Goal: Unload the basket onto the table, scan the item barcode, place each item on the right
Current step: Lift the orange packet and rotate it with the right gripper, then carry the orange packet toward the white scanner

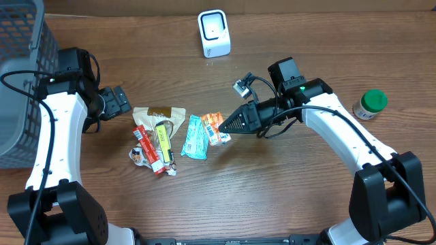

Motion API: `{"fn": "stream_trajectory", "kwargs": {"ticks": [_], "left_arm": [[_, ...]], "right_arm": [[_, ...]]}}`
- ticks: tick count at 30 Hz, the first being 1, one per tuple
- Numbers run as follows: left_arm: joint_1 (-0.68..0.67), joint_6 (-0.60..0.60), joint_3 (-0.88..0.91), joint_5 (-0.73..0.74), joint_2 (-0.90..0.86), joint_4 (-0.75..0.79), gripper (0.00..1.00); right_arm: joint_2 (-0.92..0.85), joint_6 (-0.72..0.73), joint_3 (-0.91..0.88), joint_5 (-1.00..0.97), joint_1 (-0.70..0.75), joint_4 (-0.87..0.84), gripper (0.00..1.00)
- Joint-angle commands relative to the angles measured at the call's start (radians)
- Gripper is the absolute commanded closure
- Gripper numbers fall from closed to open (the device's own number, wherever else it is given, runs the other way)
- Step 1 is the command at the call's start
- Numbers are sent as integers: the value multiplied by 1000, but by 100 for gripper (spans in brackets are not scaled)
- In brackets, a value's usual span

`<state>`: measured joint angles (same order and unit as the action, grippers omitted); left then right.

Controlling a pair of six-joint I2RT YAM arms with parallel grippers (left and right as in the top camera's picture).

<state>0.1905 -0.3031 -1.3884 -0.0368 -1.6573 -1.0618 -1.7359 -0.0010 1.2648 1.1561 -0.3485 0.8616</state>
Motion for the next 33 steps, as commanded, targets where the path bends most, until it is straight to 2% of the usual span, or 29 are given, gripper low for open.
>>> {"fn": "stream_trajectory", "kwargs": {"ticks": [1, 9, 15, 20, 26, 30, 33], "left_arm": [[-1, 19, -19, 4, 3, 0, 0], [-1, 19, -19, 4, 3, 0, 0], [-1, 19, -19, 4, 3, 0, 0], [-1, 19, -19, 4, 3, 0, 0], [-1, 19, -19, 4, 3, 0, 0], [-1, 19, -19, 3, 3, 0, 0], [-1, 19, -19, 3, 3, 1, 0]], "right_arm": [[8, -7, 12, -258, 2, -5, 96], [8, -7, 12, -667, 2, -22, 96], [8, 34, 35, -685, 2, -107, 96], [8, 53, 210, -685, 2, -32, 96], [8, 52, 544, -786, 1, 101, 97], [8, 41, 652, -903, 1, 59, 96], [5, 22, 651, -938, 1, 4, 96]]}}
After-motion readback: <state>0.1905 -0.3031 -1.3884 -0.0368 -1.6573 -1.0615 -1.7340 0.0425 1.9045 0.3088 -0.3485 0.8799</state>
